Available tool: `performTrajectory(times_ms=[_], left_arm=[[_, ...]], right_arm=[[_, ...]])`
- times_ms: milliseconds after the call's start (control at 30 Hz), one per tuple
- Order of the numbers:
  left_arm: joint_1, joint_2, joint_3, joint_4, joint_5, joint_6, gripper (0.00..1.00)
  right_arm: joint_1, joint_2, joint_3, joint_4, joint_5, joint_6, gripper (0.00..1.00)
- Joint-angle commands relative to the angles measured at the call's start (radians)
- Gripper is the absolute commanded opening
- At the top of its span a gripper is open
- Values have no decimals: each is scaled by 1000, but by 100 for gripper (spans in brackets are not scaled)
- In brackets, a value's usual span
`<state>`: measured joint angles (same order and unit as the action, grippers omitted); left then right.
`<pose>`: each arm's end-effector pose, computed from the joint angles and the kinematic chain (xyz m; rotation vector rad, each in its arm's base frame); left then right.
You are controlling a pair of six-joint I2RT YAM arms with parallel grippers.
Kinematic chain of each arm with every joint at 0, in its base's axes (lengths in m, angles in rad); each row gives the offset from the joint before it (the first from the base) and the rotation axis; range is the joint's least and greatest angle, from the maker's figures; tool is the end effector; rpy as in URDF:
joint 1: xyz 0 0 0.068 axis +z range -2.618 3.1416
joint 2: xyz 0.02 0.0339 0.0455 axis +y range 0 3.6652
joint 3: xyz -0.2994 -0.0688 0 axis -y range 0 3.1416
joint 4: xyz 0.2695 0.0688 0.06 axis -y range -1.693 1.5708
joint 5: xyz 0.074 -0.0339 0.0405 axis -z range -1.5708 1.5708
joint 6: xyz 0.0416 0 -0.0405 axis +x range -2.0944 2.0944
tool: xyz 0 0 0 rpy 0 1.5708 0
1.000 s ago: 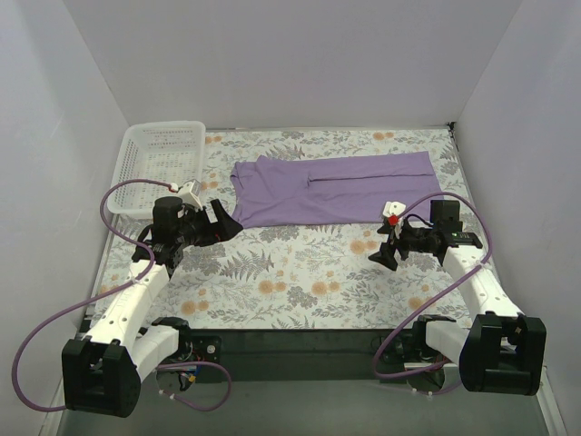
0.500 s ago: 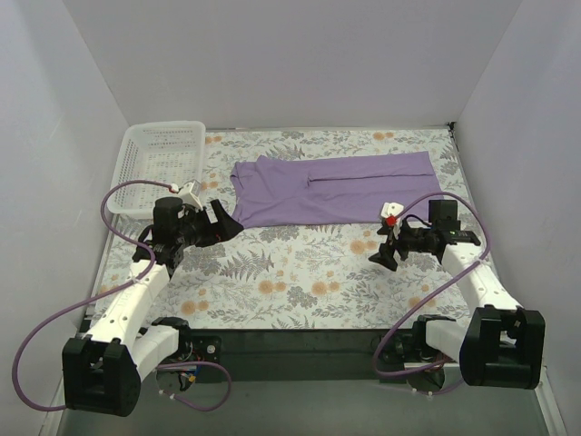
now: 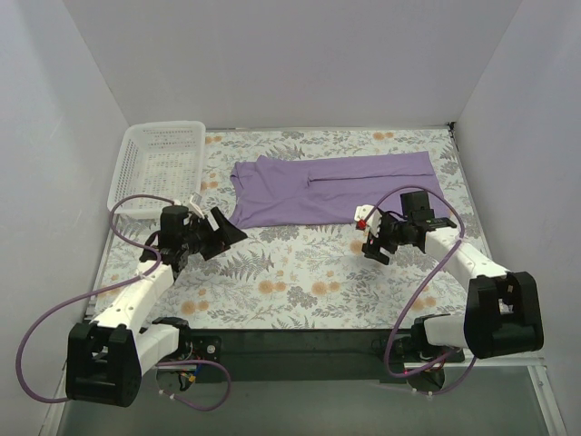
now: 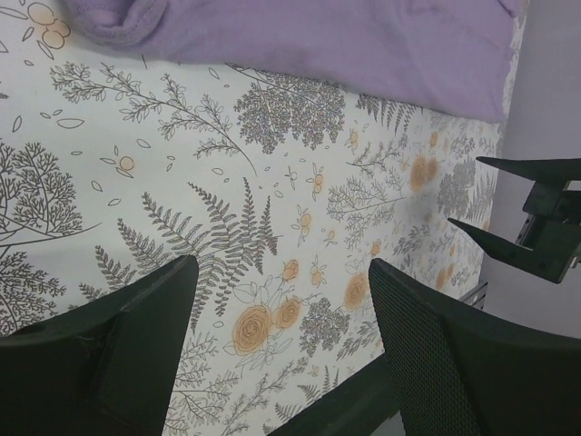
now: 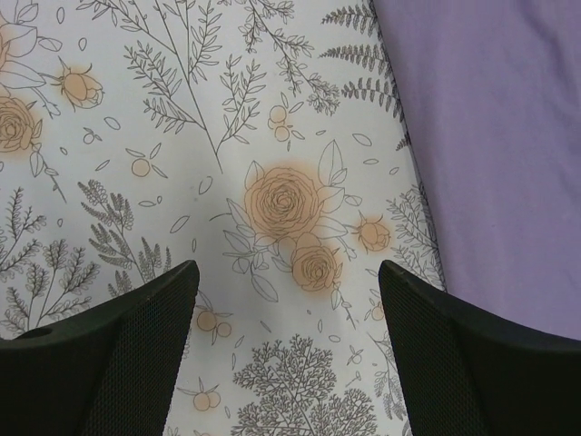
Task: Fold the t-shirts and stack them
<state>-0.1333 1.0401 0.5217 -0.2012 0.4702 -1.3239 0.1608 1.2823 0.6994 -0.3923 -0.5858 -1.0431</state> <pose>0.2114 -0.0474 0.2171 -1.1926 2.2515 -1.2172 0.2468 0.0633 0.2123 -1.5075 1.8108 0.3323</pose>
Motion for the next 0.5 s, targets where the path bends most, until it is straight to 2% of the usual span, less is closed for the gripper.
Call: performTrajectory(times_ms=[0,133,467], left_arm=[[-6,3,-19,40,-31,-63,74],[-15,8,-32,52,-53,-83,73],[-26,18,-52,80,-82,-107,73]], right_arm=[[42,26,43,62,84,3,86],[54,32,37,90,83,77,86],[55,-5,0,104,83,83,86]])
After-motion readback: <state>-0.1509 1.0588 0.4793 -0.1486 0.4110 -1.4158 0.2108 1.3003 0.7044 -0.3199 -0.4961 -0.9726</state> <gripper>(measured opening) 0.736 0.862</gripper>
